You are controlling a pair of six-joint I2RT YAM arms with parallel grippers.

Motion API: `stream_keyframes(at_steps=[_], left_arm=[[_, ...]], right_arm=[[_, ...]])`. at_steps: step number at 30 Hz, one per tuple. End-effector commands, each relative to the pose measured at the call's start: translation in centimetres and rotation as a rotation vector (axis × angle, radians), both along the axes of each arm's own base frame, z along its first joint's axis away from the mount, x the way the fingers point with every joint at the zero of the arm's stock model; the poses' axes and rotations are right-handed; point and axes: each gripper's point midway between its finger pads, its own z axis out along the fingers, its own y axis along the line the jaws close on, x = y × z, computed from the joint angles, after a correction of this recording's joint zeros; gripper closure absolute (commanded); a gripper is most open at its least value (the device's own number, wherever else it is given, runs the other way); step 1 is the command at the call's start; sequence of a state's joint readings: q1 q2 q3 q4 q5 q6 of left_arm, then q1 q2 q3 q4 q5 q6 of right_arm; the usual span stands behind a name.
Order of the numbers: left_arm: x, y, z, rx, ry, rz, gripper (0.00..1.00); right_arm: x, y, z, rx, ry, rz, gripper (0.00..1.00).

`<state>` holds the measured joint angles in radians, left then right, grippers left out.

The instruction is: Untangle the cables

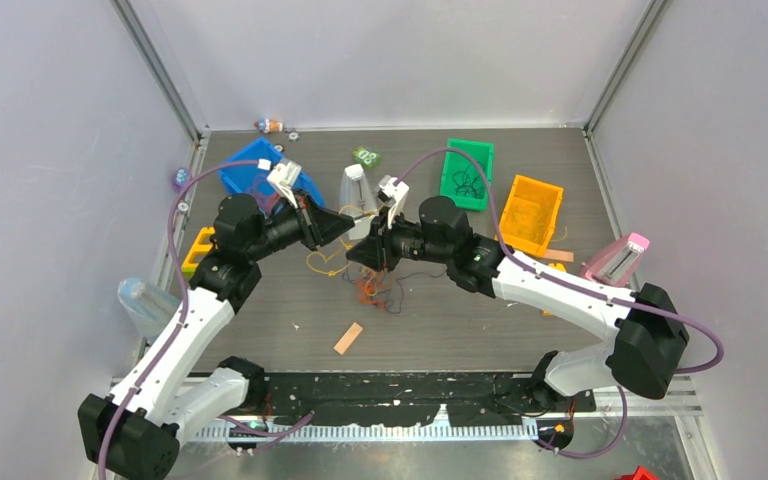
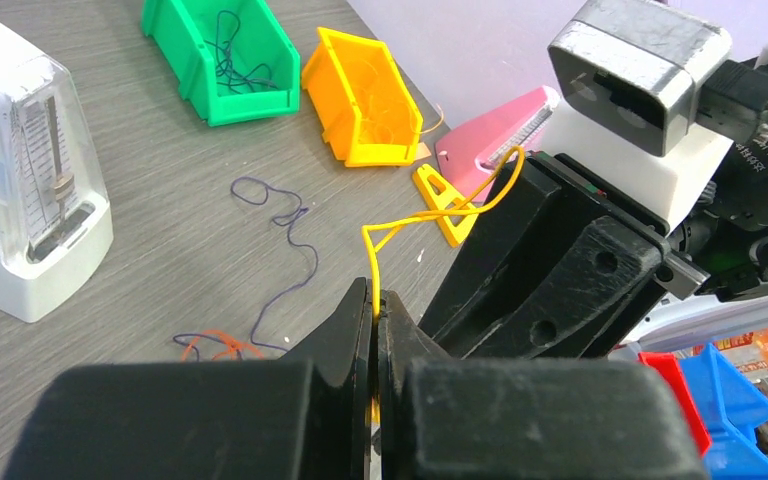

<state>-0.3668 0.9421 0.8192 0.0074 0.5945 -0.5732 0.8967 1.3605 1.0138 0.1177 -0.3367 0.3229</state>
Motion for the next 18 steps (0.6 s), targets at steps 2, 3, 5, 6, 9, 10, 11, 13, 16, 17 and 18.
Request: stream_keyframes(at_steps=[2, 3, 5, 6, 9, 10, 11, 13, 16, 17, 18], left_arm=[[-0.5, -0.5, 2.0, -0.043, -0.049, -0.032, 1.0], [-0.5, -0.4, 2.1, -0.043, -0.048, -0.033, 1.0], [-0.6, -0.4, 2.3, -0.043, -0.045, -0.033, 1.0], [-0.7, -0.4, 2.4, -0.043, -0.044, -0.03, 1.0], [-0.6, -0.2, 2.3, -0.041, -0.034, -0.017, 1.0], [-0.6, -0.3, 2.3, -0.042, -0.03, -0.019, 1.0], [-0.6, -0.3, 2.2, -0.045, -0.023, -0.02, 1.0], [-0.6, -0.4, 2.2, -0.049, -0.011, -0.025, 1.0], [-0.6, -0.5, 2.2, -0.057, 0.0, -0.031, 1.0], [-0.6, -0.6, 2.3, -0.06, 0.002, -0.031, 1.0], [-0.6, -0.6, 2.3, -0.061, 0.002, -0.031, 1.0]], right_arm=[[-0.2, 0.7, 4.1, 0.132, -0.1, 0.037, 0.76], [0.0, 0.6, 4.0, 0.127, -0.106, 0.023, 0.76], [0.4, 0.4, 3.8, 0.113, -0.117, 0.002, 0.75], [0.5, 0.3, 3.6, 0.103, -0.122, -0.005, 0.75], [0.7, 0.0, 3.2, 0.09, -0.128, -0.022, 0.71], [0.7, 0.0, 3.2, 0.093, -0.132, -0.021, 0.69], [0.7, 0.0, 3.1, 0.095, -0.132, -0.019, 0.66], [0.8, 0.1, 3.0, 0.1, -0.135, -0.02, 0.64], [1.1, 0.3, 2.7, 0.098, -0.135, -0.025, 0.63], [1.2, 0.4, 2.6, 0.097, -0.134, -0.029, 0.63], [1.3, 0.4, 2.5, 0.096, -0.136, -0.031, 0.63]])
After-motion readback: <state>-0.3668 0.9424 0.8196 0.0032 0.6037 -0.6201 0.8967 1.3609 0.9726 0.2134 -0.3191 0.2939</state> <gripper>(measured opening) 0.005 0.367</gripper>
